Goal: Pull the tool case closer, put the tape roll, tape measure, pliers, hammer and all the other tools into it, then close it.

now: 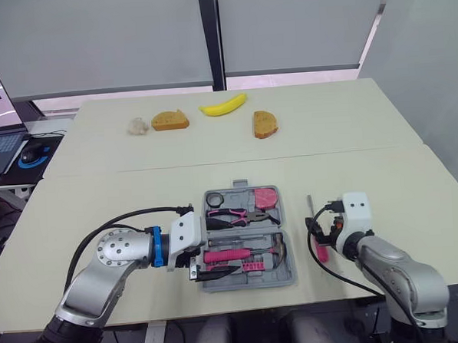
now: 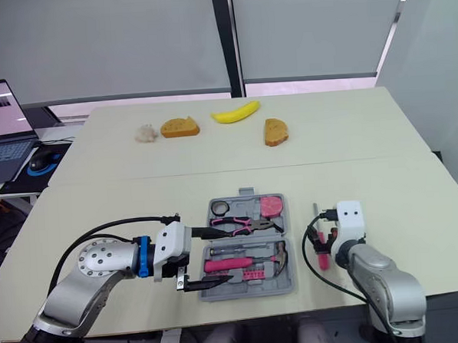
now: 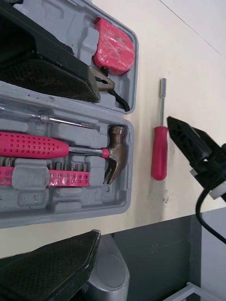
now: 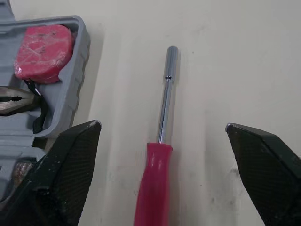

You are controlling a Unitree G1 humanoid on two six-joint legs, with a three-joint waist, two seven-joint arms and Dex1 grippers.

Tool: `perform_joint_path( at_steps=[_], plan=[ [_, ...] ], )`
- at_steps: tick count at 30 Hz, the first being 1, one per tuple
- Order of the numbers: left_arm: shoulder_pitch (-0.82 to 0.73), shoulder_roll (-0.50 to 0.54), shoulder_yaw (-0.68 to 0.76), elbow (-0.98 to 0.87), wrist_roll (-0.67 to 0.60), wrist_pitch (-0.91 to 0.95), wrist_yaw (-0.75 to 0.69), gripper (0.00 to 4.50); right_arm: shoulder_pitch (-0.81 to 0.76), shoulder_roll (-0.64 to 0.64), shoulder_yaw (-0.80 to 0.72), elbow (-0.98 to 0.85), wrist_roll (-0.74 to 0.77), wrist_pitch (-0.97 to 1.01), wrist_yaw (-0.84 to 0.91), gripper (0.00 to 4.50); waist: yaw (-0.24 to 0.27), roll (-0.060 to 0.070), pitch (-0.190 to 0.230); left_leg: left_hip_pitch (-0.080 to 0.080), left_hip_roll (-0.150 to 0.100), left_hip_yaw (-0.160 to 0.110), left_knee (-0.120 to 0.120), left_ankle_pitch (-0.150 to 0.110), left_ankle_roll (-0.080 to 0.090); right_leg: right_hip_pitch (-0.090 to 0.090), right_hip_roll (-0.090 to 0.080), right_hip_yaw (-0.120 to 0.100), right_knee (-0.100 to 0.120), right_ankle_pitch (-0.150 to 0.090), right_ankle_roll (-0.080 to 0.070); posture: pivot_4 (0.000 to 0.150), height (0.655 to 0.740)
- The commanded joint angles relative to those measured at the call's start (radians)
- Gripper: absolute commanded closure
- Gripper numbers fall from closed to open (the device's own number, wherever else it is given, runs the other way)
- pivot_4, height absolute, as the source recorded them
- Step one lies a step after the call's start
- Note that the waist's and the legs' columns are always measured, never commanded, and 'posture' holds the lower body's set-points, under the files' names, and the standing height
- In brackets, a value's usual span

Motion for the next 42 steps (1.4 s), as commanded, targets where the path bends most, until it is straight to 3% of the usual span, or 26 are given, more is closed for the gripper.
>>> perform_joint_path(
  at_steps=[1,8,12,16,21,26,35,42],
  plan=[
    [0.009,0.011,0.021,-0.016,-0.005,-0.018,-0.002,0.00,-0.013,-0.075,-0.042,-0.084,0.096,0.015,0.118,0.02,0.000,0.000,0.000,0.000,0.000,0.000,0.000,0.000,0.000,0.000,0.000,0.000,0.000,0.000,0.000,0.150,0.7400],
    [0.018,0.014,0.022,-0.018,-0.009,-0.023,-0.006,0.00,0.057,-0.598,0.086,-0.056,0.040,-0.355,0.542,0.02,0.002,0.000,0.001,0.000,-0.001,0.000,0.001,0.000,0.000,0.002,0.000,-0.001,-0.002,0.000,0.000,0.150,0.7400],
    [0.019,0.013,0.018,-0.026,-0.011,-0.019,-0.007,0.00,0.047,-0.874,0.215,0.090,-0.146,-0.757,0.772,0.02,0.000,0.000,0.002,0.000,0.000,0.000,0.001,0.000,0.000,0.002,0.000,-0.002,-0.002,0.000,0.000,0.150,0.7400],
    [0.013,0.003,0.020,-0.047,-0.049,0.007,-0.013,0.00,-0.135,-0.988,0.375,0.270,-0.281,-1.041,0.982,0.02,-0.005,-0.001,0.003,0.000,0.001,0.002,0.001,0.000,0.000,0.002,0.000,-0.001,-0.002,0.000,0.000,0.150,0.7400],
    [0.013,0.007,0.005,-0.054,-0.033,-0.007,-0.020,0.00,-0.468,-0.914,0.599,0.536,-0.528,-1.404,1.149,0.02,-0.005,-0.001,0.005,0.001,0.002,0.002,0.001,0.000,0.000,0.002,0.000,-0.001,-0.002,0.000,0.000,0.150,0.7400],
    [0.015,-0.006,-0.012,-0.059,-0.009,-0.014,-0.003,0.00,-0.680,-0.773,0.768,0.754,-0.676,-1.696,1.236,0.02,-0.002,-0.003,0.006,0.000,0.001,0.002,0.002,0.000,0.000,0.001,0.000,-0.001,-0.002,0.000,0.000,0.150,0.7400],
    [0.044,-0.024,-0.044,-0.088,0.035,-0.024,0.040,0.00,-0.844,-0.597,0.921,1.070,-0.823,-1.967,1.249,0.02,0.001,-0.002,0.006,0.000,0.001,0.002,0.003,0.000,-0.001,0.001,0.000,0.000,-0.001,0.000,0.000,0.150,0.7400],
    [0.043,-0.031,-0.062,-0.116,0.052,-0.001,0.069,0.00,-0.928,-0.488,0.982,1.300,-0.959,-2.065,1.139,0.02,-0.001,-0.002,0.006,0.000,0.001,0.002,0.003,0.002,-0.003,0.001,0.000,0.000,-0.001,0.000,0.000,0.150,0.7400]
  ],
)
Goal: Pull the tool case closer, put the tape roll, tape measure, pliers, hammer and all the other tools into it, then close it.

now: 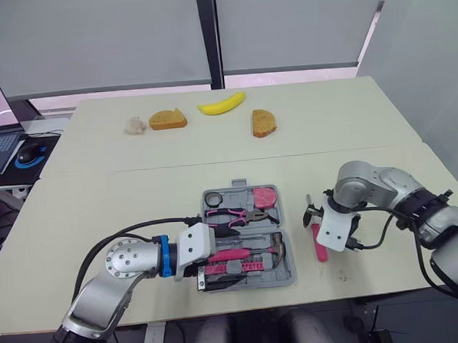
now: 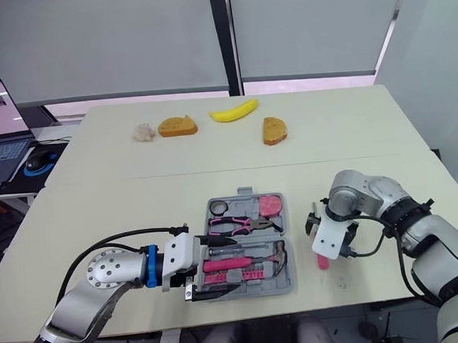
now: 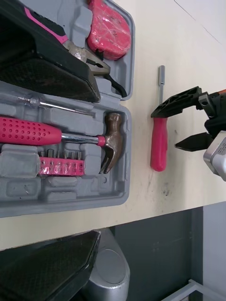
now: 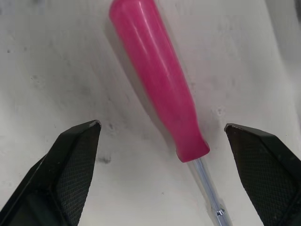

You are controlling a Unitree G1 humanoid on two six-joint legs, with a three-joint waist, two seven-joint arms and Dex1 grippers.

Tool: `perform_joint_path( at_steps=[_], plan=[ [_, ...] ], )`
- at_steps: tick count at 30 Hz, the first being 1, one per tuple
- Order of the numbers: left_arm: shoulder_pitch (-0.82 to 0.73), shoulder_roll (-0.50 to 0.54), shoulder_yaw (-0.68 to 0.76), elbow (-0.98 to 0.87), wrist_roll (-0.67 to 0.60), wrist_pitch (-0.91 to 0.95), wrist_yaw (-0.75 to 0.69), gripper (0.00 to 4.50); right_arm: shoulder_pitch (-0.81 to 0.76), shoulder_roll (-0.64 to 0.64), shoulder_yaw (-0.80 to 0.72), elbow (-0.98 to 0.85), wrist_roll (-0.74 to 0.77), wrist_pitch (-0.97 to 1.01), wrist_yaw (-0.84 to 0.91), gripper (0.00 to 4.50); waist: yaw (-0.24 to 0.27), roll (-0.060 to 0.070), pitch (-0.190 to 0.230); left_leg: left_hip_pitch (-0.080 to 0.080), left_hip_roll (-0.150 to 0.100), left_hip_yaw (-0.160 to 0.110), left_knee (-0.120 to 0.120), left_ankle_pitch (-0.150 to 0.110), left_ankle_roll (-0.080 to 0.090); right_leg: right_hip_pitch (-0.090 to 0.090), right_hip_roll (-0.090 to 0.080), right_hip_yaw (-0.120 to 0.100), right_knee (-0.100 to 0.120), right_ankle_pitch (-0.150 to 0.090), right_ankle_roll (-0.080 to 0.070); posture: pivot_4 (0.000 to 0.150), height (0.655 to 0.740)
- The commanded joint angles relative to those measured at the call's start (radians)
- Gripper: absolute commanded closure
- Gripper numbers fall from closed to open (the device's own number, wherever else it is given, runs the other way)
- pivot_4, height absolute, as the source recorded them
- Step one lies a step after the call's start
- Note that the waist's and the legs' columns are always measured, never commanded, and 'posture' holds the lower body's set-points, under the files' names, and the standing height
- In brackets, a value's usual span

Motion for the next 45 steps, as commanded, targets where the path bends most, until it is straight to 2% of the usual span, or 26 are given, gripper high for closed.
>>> perform_joint_path(
  at_steps=[1,2,5,9,19,26,30,34,39,41,45],
  plan=[
    [-0.016,-0.001,-0.005,-0.060,-0.005,0.016,0.014,0.00,-0.045,0.035,0.018,0.086,-0.063,-0.051,-0.057,0.02,-0.001,0.000,0.000,0.000,0.000,0.000,0.000,0.000,0.000,0.000,0.000,0.000,0.000,0.000,0.000,0.150,0.7400],
    [-0.019,0.000,-0.005,-0.063,-0.007,0.022,0.015,0.00,-0.051,0.041,0.022,0.103,-0.073,-0.063,-0.065,0.02,-0.001,0.000,0.000,0.001,0.000,0.000,0.000,0.000,-0.001,0.000,0.000,0.000,0.000,0.000,0.000,0.150,0.7400],
    [-0.025,-0.004,-0.004,-0.077,-0.015,0.036,0.024,0.00,-0.057,0.054,0.028,0.141,-0.098,-0.080,-0.088,0.59,-0.001,0.000,0.000,0.002,0.000,-0.001,0.000,0.000,-0.001,0.001,0.000,0.000,0.000,0.000,0.000,0.150,0.7400],
    [-0.048,-0.019,-0.003,-0.094,-0.036,0.070,0.033,0.00,-0.050,0.057,0.026,0.151,-0.095,-0.096,-0.085,1.84,-0.001,-0.001,-0.001,0.003,0.000,-0.001,0.000,0.000,0.000,0.003,0.000,0.000,0.000,0.000,0.000,0.150,0.7400],
    [-0.098,-0.026,-0.006,-0.091,-0.053,0.112,0.034,0.00,-0.004,0.009,-0.022,0.085,-0.024,-0.081,-0.042,3.72,-0.001,-0.001,-0.001,0.007,0.000,-0.001,0.000,-0.001,0.002,0.007,0.001,0.000,0.000,0.000,0.000,0.150,0.7400],
    [-0.104,-0.030,-0.009,-0.067,-0.039,0.089,0.029,0.00,0.079,-0.123,-0.128,-0.138,0.168,0.092,0.114,3.77,0.004,0.000,0.000,0.005,-0.001,-0.001,0.000,-0.001,0.002,0.007,0.000,0.000,-0.001,0.000,0.000,0.150,0.7400],
    [-0.097,-0.038,-0.006,-0.046,-0.032,0.068,0.036,0.00,0.219,-0.313,-0.298,-0.429,0.352,0.407,0.224,3.77,0.015,0.003,0.002,0.003,-0.001,-0.002,0.000,-0.001,0.002,0.005,-0.001,-0.001,-0.001,0.000,0.000,0.150,0.7400],
    [-0.090,-0.045,-0.009,-0.021,-0.022,0.035,0.038,0.00,0.423,-0.427,-0.474,-0.663,0.470,0.803,0.202,3.77,0.025,0.003,0.002,0.001,-0.001,-0.002,0.000,-0.001,0.002,0.003,-0.001,-0.001,-0.001,0.000,0.000,0.150,0.7400],
    [-0.093,-0.044,-0.009,0.010,-0.017,0.001,0.025,0.00,0.700,-0.458,-0.677,-0.941,0.591,1.312,0.113,3.77,0.028,0.004,0.002,-0.001,0.000,-0.002,0.000,-0.001,0.002,0.001,-0.001,-0.001,0.000,0.000,0.000,0.150,0.7400],
    [-0.101,-0.047,-0.014,0.027,-0.013,-0.015,0.020,0.00,0.753,-0.428,-0.726,-1.016,0.633,1.519,0.056,3.77,0.028,0.004,0.002,-0.002,0.000,-0.002,0.000,-0.001,0.002,0.001,-0.001,-0.001,0.000,0.000,0.000,0.150,0.7400],
    [-0.112,-0.055,-0.025,0.045,-0.003,-0.035,0.019,0.00,0.809,-0.352,-0.769,-1.083,0.661,1.748,-0.094,3.77,0.029,0.003,0.002,-0.001,0.000,-0.002,0.000,-0.001,0.002,0.001,-0.001,-0.001,-0.001,0.000,0.000,0.150,0.7400]
  ],
)
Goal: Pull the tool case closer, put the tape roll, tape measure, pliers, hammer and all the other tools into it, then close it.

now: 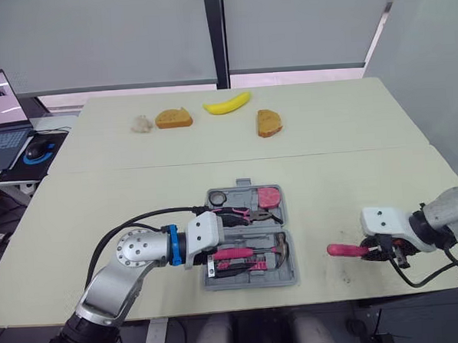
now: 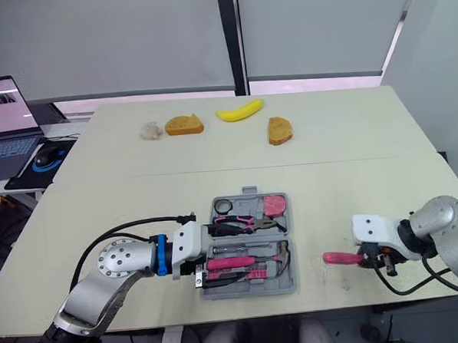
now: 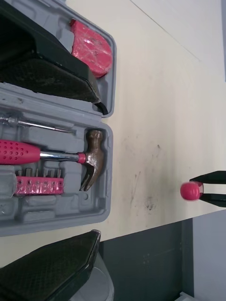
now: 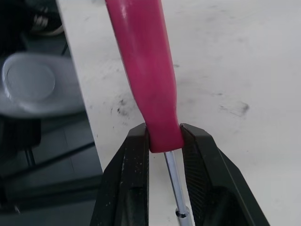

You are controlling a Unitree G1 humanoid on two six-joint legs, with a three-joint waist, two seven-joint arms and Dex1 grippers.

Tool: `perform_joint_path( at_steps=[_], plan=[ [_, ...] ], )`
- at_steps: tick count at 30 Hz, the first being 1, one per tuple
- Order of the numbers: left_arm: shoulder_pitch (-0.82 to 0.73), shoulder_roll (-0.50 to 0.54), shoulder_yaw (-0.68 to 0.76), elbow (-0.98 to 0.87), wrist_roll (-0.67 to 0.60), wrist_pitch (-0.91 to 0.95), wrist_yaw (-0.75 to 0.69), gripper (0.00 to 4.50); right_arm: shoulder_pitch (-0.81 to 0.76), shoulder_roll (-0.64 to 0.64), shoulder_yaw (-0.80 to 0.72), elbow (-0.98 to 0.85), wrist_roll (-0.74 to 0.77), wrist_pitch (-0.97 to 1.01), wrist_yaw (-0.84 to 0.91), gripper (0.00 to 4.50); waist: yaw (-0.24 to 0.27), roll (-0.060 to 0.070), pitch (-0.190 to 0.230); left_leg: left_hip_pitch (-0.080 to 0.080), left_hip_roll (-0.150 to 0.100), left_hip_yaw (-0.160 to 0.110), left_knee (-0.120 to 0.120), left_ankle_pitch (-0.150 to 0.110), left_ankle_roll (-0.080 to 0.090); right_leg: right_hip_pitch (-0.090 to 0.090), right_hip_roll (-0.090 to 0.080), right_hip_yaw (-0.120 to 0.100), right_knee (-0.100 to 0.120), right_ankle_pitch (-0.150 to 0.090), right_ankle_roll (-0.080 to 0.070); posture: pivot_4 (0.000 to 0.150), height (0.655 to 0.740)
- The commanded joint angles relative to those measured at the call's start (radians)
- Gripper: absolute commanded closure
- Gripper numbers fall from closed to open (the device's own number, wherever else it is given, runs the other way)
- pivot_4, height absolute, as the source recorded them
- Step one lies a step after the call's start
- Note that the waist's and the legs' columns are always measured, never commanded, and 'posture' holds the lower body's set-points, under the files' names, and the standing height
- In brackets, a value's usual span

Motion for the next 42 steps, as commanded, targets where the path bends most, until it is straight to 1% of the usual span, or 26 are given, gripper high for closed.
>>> perform_joint_path(
  at_steps=[1,5,9,10,11,14,16,21,22,26,32,34,37,42],
  plan=[
    [-0.010,-0.006,-0.001,-0.007,0.005,-0.022,-0.004,0.00,0.023,0.064,-0.057,-0.065,0.034,0.187,-0.134,3.77,0.001,0.000,0.000,0.000,0.000,0.000,0.000,0.000,0.000,0.000,0.000,0.000,0.000,0.000,0.000,0.150,0.7400],
    [-0.012,-0.012,-0.008,-0.007,0.016,-0.022,-0.001,0.00,0.030,0.192,-0.091,-0.092,0.065,0.406,-0.292,3.77,0.000,0.000,0.000,-0.001,-0.001,0.000,0.000,0.000,0.000,0.000,0.000,0.000,0.000,0.000,0.000,0.150,0.7400],
    [-0.010,-0.019,-0.015,-0.008,0.028,-0.022,0.001,0.00,-0.017,0.352,-0.130,-0.082,0.084,0.605,-0.453,3.77,-0.002,0.000,0.000,0.000,-0.001,0.000,0.000,0.000,0.000,0.000,0.000,0.000,0.000,0.000,0.000,0.150,0.7400],
    [-0.011,-0.020,-0.015,-0.007,0.030,-0.023,0.001,0.00,-0.028,0.375,-0.137,-0.080,0.091,0.636,-0.479,3.77,-0.002,0.000,0.000,0.000,-0.001,0.000,0.000,0.000,0.000,-0.001,0.000,0.001,0.000,0.000,0.000,0.150,0.7400],
    [-0.012,-0.022,-0.017,-0.005,0.032,-0.022,0.002,0.00,-0.049,0.453,-0.163,-0.079,0.082,0.703,-0.536,3.77,-0.002,0.000,0.000,0.000,-0.001,0.000,0.000,0.000,0.000,-0.001,0.000,0.000,0.000,0.000,0.000,0.150,0.7400],
    [-0.016,-0.029,-0.018,-0.002,0.034,-0.020,0.005,0.00,-0.086,0.612,-0.225,-0.085,0.059,0.819,-0.662,3.77,-0.003,-0.001,0.000,0.000,0.000,0.000,-0.001,0.000,0.000,-0.001,0.001,0.000,0.001,0.000,0.000,0.150,0.7400],
    [-0.023,-0.041,-0.018,-0.004,0.026,-0.014,0.011,0.00,-0.105,0.722,-0.272,-0.081,0.033,0.831,-0.758,3.77,-0.003,-0.001,-0.001,0.000,-0.001,-0.001,-0.001,0.000,0.000,-0.001,0.001,0.000,0.001,0.000,0.000,0.150,0.7400],
    [-0.028,-0.062,-0.014,-0.003,0.011,-0.009,0.012,0.00,-0.128,0.848,-0.299,-0.085,0.015,0.825,-0.899,3.77,-0.005,0.000,-0.001,0.000,-0.002,0.000,-0.001,0.000,0.000,-0.002,0.000,0.001,0.001,0.000,0.001,0.150,0.7400],
    [-0.028,-0.064,-0.014,-0.003,0.011,-0.010,0.011,0.00,-0.130,0.862,-0.303,-0.082,0.015,0.820,-0.921,3.77,-0.005,0.000,-0.001,0.000,-0.002,0.000,-0.001,0.000,0.000,-0.002,0.000,0.001,0.001,0.000,0.001,0.150,0.7400],
    [-0.034,-0.062,-0.022,0.003,0.022,-0.018,0.004,0.00,-0.103,0.884,-0.267,-0.043,0.015,0.678,-0.992,3.77,-0.009,0.000,-0.001,0.000,-0.002,0.000,-0.001,0.000,0.000,-0.002,0.001,0.001,0.002,0.000,0.001,0.150,0.7400],
    [-0.047,-0.061,-0.021,0.007,0.023,-0.010,0.002,0.00,-0.055,0.907,-0.235,-0.012,0.034,0.572,-1.051,3.77,-0.013,0.000,-0.001,0.000,-0.002,0.000,-0.001,0.000,0.000,-0.002,0.001,0.001,0.002,0.000,0.001,0.150,0.7400],
    [-0.047,-0.059,-0.021,0.008,0.025,-0.010,0.002,0.00,-0.043,0.910,-0.229,0.000,0.040,0.543,-1.062,3.05,-0.017,0.000,-0.001,0.000,-0.002,0.000,-0.001,0.000,0.000,-0.002,0.001,0.001,0.002,0.000,0.001,0.150,0.7400],
    [-0.048,-0.058,-0.022,0.012,0.027,-0.011,0.002,0.00,-0.032,0.901,-0.217,0.007,0.054,0.501,-1.062,2.45,-0.021,0.000,-0.001,0.000,-0.001,0.000,-0.001,0.000,0.000,-0.002,0.001,0.001,0.002,0.000,0.001,0.150,0.7400],
    [-0.050,-0.057,-0.019,0.023,0.029,-0.017,0.001,0.00,-0.002,0.843,-0.202,-0.051,0.082,0.443,-1.030,1.17,-0.023,0.000,-0.001,0.000,-0.002,0.000,-0.001,0.000,0.000,-0.001,0.001,0.001,0.002,0.000,0.001,0.150,0.7400]
  ],
)
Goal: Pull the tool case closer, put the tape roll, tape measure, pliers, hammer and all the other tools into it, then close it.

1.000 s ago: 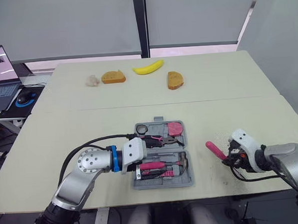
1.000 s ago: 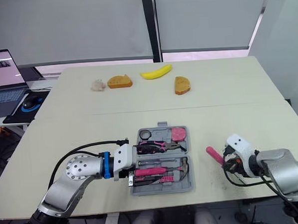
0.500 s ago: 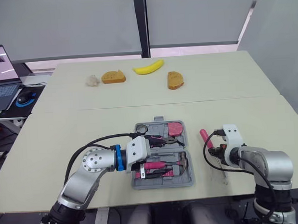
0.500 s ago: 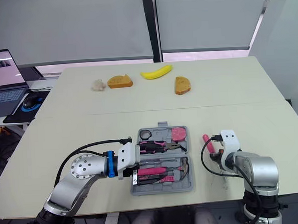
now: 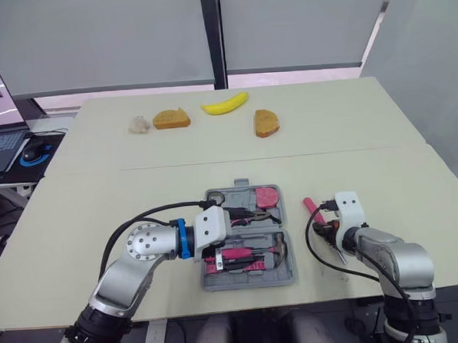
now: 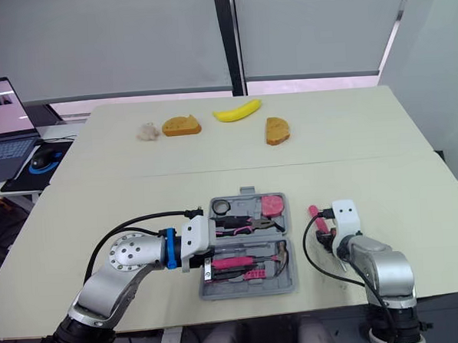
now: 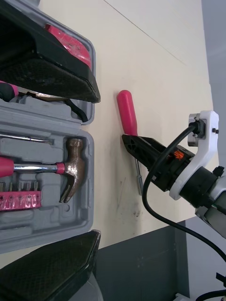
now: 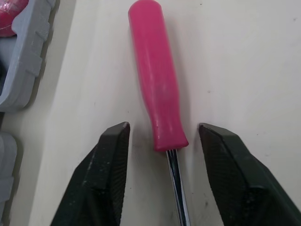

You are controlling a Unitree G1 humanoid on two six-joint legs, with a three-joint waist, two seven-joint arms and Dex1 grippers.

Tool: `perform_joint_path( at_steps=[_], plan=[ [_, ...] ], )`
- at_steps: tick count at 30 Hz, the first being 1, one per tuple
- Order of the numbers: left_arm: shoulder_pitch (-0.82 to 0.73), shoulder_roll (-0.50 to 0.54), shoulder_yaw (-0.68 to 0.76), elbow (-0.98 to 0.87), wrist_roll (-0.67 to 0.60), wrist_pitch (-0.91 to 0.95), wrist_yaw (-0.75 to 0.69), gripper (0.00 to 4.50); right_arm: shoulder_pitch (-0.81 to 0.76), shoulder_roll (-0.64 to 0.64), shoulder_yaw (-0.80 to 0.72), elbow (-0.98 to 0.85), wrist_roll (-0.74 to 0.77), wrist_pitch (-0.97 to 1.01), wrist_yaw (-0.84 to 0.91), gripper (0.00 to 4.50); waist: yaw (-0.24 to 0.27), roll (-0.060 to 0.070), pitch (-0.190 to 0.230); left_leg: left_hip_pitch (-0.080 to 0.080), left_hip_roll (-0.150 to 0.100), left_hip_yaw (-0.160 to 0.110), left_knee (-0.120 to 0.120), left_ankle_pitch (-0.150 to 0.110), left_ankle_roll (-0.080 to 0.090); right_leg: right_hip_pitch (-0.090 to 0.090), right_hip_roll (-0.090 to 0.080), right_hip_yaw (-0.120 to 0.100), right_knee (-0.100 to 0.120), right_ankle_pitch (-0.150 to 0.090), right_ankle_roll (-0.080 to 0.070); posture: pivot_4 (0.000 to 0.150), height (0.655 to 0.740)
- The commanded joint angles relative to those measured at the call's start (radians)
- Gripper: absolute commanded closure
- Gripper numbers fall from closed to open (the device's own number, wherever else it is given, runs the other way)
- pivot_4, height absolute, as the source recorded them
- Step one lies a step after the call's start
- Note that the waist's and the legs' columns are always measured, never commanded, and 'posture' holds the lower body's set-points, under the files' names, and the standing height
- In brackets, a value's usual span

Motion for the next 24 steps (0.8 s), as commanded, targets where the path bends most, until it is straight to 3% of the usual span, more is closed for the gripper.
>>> perform_joint_path(
  at_steps=[1,3,4,7,10,24],
  plan=[
    [-0.008,0.003,0.002,-0.011,0.000,-0.018,-0.005,0.00,0.027,-0.050,0.006,-0.077,0.030,-0.047,0.029,0.82,0.000,0.000,0.000,0.000,0.000,0.000,0.000,0.000,0.000,0.000,0.000,0.000,0.000,0.000,0.000,0.150,0.7400],
    [-0.003,0.006,0.008,-0.010,-0.002,-0.020,-0.004,0.00,0.083,-0.125,0.026,-0.141,0.051,-0.124,0.093,0.12,0.000,0.000,0.000,0.000,0.000,0.000,0.000,0.000,0.000,0.000,0.000,0.000,0.000,0.000,0.000,0.150,0.7400],
    [0.000,0.007,0.011,-0.012,-0.004,-0.022,-0.005,0.00,0.118,-0.161,0.033,-0.160,0.058,-0.196,0.130,0.03,-0.001,0.000,0.000,0.000,0.000,0.000,0.000,0.000,0.000,0.000,0.000,0.000,0.000,0.000,0.000,0.150,0.7400],
    [0.013,0.010,0.023,-0.017,-0.023,-0.024,-0.010,0.00,0.221,-0.253,0.082,-0.129,0.024,-0.458,0.194,0.03,-0.003,0.000,0.000,0.000,0.000,0.000,0.000,0.000,0.000,0.001,0.000,0.000,-0.001,0.000,0.000,0.150,0.7400],
    [0.020,0.014,0.030,-0.019,-0.031,-0.029,-0.014,0.00,0.260,-0.265,0.118,-0.032,-0.012,-0.664,0.190,0.03,-0.006,0.000,0.000,0.001,0.001,0.000,0.000,0.000,0.000,0.001,0.000,-0.001,-0.001,0.000,0.000,0.150,0.7400],
    [0.043,0.030,0.050,-0.041,-0.038,-0.031,-0.012,0.00,0.149,-0.129,0.103,0.287,-0.020,-0.841,0.072,0.03,-0.005,0.000,0.000,0.001,0.001,0.000,0.000,0.000,0.000,0.000,0.000,0.001,0.002,0.000,0.000,0.150,0.7400]
  ],
)
